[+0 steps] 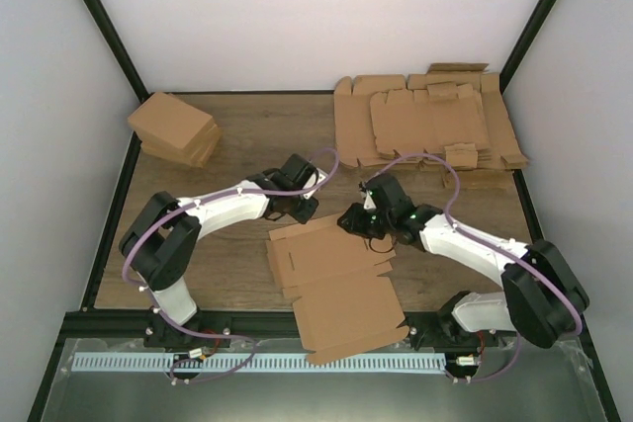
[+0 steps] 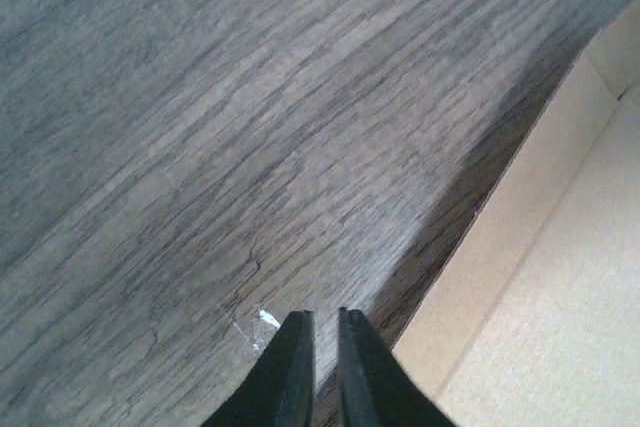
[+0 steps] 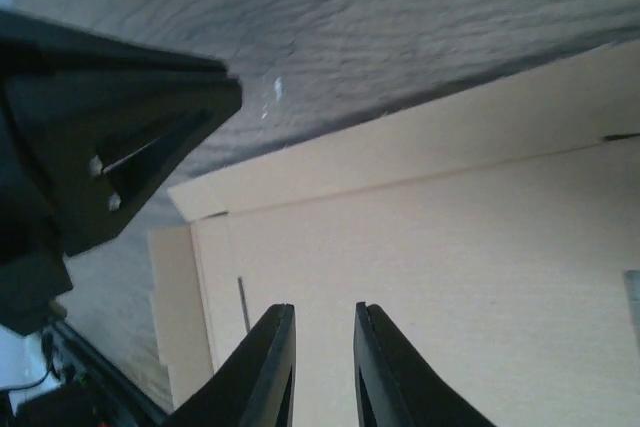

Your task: Fold the paper box

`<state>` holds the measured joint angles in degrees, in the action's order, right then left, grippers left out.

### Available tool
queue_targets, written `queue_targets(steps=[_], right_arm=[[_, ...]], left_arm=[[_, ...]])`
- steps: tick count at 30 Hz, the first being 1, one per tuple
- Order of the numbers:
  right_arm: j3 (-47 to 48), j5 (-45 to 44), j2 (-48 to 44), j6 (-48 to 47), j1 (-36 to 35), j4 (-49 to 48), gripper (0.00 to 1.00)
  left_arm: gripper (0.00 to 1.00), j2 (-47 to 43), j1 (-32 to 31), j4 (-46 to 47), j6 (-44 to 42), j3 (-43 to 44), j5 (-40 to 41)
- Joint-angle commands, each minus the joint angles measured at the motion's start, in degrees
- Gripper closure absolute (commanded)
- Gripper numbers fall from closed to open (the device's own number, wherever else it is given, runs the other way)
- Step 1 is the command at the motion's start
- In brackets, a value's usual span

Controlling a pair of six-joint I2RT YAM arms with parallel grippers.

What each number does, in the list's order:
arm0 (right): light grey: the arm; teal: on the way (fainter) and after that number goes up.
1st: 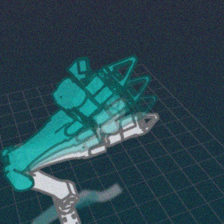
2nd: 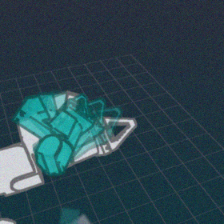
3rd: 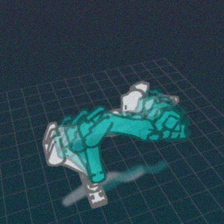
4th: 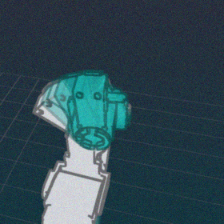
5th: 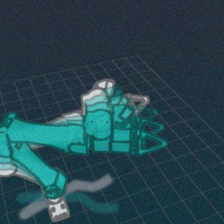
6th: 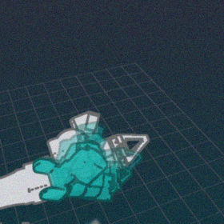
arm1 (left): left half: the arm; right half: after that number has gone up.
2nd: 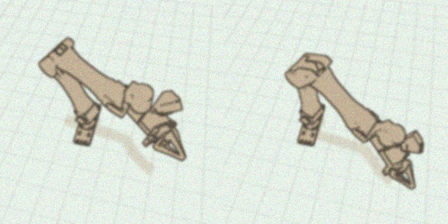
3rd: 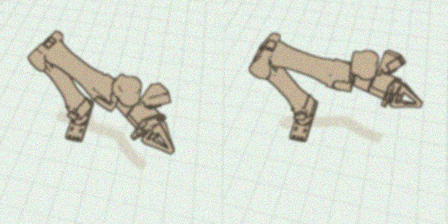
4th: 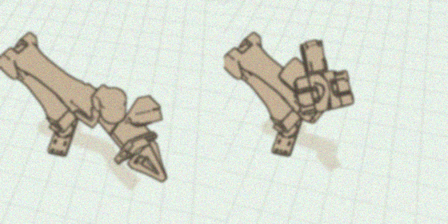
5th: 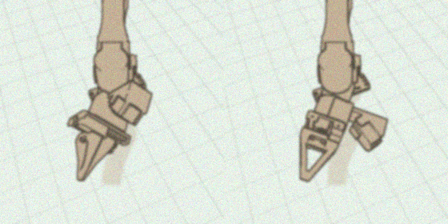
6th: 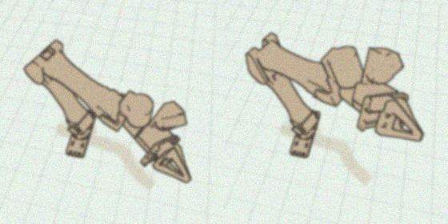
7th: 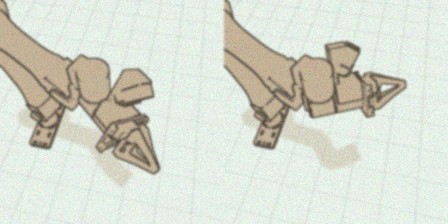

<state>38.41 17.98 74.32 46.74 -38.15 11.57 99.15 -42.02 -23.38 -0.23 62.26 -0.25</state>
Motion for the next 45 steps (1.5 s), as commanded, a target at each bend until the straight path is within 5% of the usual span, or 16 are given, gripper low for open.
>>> queue_targets(steps=[1,5,15,26,37,45], right_arm=[[2.8,-5.0,-1.0,6.7,1.8,6.3,0.79],[5.0,-5.8,-1.6,7.8,2.2,11.7,0.78],[-6.2,17.5,-6.7,-4.5,2.2,10.7,0.85],[-16.7,22.6,-8.7,-7.1,2.2,9.3,0.9],[-18.2,18.0,-1.9,-6.8,2.2,4.3,0.99],[-17.7,12.1,2.1,-7.3,2.2,4.0,0.99]], left_arm=[[0.8,0.2,-0.3,0.3,-0.3,-1.1,-1.9],[0.5,0.8,-0.2,2.0,-1.0,-2.1,-10.7],[0.4,8.3,0.9,1.7,-2.3,1.7,-20.2],[0.46,11.3,1.0,-1.5,-5.0,3.3,-22.0],[0.48,12.2,1.1,-2.5,-5.4,3.7,-20.7],[0.61,11.4,1.1,-2.8,-5.2,3.7,-22.4]])
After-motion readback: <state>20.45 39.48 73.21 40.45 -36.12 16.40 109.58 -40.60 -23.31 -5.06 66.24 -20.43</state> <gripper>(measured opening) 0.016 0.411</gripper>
